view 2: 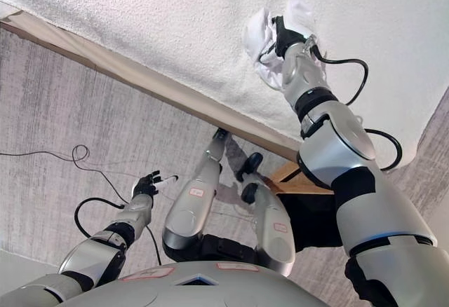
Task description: Put the clothes on the bed into the basket.
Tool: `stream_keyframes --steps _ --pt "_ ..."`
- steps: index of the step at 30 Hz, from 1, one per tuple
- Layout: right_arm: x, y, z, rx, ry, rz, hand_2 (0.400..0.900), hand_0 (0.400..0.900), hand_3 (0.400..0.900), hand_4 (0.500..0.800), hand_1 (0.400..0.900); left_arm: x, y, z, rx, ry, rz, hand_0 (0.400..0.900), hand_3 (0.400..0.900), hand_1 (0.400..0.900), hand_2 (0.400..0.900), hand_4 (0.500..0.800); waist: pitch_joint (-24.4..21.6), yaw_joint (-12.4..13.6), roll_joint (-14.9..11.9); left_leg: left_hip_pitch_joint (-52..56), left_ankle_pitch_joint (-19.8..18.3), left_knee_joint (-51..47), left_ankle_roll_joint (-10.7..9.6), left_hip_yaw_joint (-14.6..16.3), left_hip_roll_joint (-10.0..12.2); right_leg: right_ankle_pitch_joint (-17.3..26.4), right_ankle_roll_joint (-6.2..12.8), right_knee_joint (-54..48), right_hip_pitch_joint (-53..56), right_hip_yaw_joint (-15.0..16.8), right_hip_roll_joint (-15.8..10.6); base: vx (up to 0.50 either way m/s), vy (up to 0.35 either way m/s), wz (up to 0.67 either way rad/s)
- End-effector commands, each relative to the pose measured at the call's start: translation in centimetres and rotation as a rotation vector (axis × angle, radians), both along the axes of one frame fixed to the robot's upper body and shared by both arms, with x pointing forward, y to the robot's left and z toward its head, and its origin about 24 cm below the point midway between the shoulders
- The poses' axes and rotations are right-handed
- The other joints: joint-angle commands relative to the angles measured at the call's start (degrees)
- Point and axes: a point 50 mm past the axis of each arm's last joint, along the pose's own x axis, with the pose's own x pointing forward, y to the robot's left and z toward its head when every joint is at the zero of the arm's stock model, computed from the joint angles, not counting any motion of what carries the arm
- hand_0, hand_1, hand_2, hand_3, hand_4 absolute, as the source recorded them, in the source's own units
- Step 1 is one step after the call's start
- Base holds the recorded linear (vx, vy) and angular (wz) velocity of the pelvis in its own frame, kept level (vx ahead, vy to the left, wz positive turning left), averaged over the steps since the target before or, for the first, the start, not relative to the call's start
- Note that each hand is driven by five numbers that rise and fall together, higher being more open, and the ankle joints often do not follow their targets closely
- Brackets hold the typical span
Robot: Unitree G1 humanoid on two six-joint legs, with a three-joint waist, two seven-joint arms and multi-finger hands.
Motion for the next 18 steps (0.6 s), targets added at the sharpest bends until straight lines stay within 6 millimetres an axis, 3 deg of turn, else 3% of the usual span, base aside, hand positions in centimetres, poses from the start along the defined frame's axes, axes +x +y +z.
stream_keyframes --steps 1,8,15,18 --pt "0.4 0.8 2.1 0.041 -0.057 0.041 0.400 0.400 0.400 0.500 0.400 -0.4 1.4 0.2 0.054 0.016 0.031 0.900 0.900 0.900 0.900 0.800 2.53 0.19 -0.69 0.76 3.20 -0.71 2.04 0.42 1.78 0.75 2.36 2.48 0.54 4.89 -5.71 -0.04 0.020 -0.10" --pt "0.4 1.0 2.3 0.064 -0.072 0.048 0.400 0.400 0.400 0.500 0.400 -0.9 1.7 0.0 0.048 0.025 0.059 0.900 0.900 0.900 0.900 0.800 2.53 -0.43 -1.04 1.44 2.88 -0.37 2.20 1.82 2.03 1.61 2.56 2.21 0.24 6.01 -5.77 -0.04 0.029 -0.16" --pt "0.2 0.2 1.1 0.073 -0.052 0.039 0.400 0.400 0.400 0.500 0.400 -1.4 1.9 -0.3 0.054 0.045 0.064 0.900 0.900 0.900 0.900 0.800 1.67 -2.16 -1.63 4.21 1.90 -0.46 2.29 4.39 2.24 3.39 3.00 -0.51 2.93 8.01 -5.81 0.00 0.039 -0.25" --pt "-0.2 -2.3 0.0 0.058 -0.022 -0.014 0.400 0.400 0.400 0.500 0.400 -2.4 2.1 -0.8 0.057 0.083 0.069 0.900 0.900 0.900 0.900 0.800 -1.27 -4.55 -2.97 7.47 0.64 -1.51 2.52 8.04 3.38 5.43 3.88 -3.82 5.04 10.86 -5.95 0.05 0.088 -0.69"
